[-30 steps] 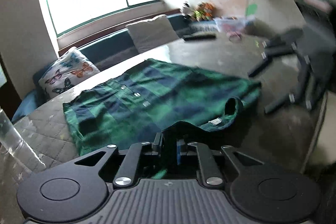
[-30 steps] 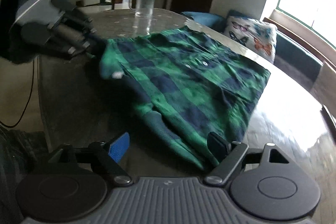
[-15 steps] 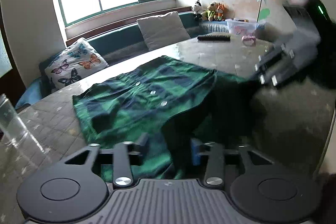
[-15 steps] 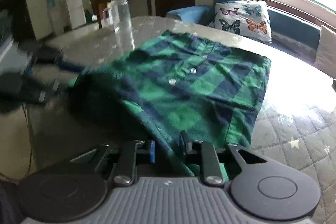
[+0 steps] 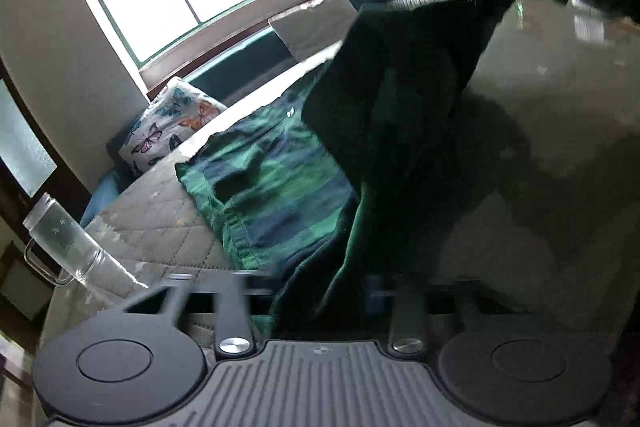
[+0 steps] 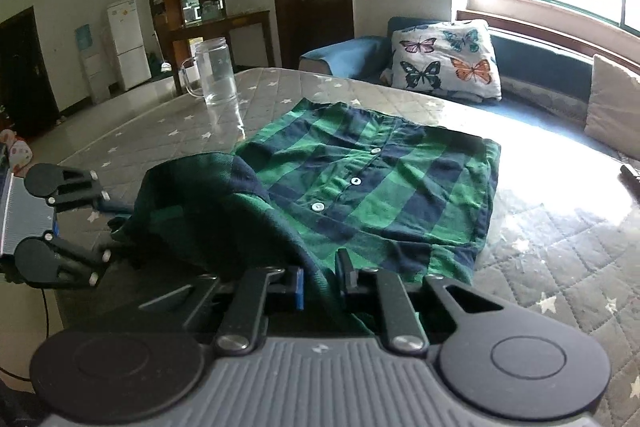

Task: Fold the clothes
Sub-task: 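Lift the hem with the right gripper and fold it over toward the collar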

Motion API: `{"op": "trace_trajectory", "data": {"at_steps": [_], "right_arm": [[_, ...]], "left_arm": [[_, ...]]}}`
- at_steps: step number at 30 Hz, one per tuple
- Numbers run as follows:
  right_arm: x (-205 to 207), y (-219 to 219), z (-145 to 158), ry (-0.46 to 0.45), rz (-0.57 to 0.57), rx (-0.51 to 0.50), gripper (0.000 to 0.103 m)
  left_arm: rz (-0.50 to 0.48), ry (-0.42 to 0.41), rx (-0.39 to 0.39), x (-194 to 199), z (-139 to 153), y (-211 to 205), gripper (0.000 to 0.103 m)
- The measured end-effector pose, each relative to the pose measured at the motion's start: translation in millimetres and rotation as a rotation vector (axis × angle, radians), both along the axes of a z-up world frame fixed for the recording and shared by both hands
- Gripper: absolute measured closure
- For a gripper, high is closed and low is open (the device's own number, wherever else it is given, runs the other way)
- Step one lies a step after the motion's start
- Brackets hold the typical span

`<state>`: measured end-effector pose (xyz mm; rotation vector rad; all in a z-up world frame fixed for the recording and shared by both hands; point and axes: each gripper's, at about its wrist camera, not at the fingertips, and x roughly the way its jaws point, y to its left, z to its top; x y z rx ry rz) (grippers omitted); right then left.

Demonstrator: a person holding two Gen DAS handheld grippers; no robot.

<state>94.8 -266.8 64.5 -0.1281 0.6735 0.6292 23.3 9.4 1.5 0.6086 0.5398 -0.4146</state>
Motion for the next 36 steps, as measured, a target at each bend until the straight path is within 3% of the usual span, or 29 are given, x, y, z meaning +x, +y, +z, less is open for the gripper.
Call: {"op": "trace_trajectory", "data": {"at_steps": [4,13,17,20,23,28,36], "right_arm": [[-11.9,-2.7,-1.2,-0.020,-0.019,0.022,0.095],[-75.4,-23.4,30.0,-0.057,0.023,0.078,0.096],[-114.9,-31.6,50.1,-0.077,0.013,0.112,0.096],[-124.5,-32.9,60.9,-0.094,0.003,0.121,0.096],[-113.0,-30.9,67.0,-0.112,-0.005,0.123,0.096],[-55.9,-20.4,74.8,-0.117,-0.026,0.108,0.096],[71.5,-4.1,50.0,-0.035,-0.105,0.058,0.096]], "left_arm": [[0.001,-0.018,-0.030,-3.2,11.3,5.2,0.095],[-0.047,-0.017,-0.153,-62.1,65.3,24.8,0.096],[-0.058,-0.053,-0.233,-95.8,95.6,33.2,0.096],[-0.053,-0.080,-0.265,-99.0,108.8,34.0,0.096],[-0.045,-0.102,-0.272,-80.7,114.2,34.1,0.096],[-0.017,-0.111,-0.277,-22.4,116.1,34.4,0.096],[0.061,0.003,-0.244,106.4,92.5,27.5,0.096]]}}
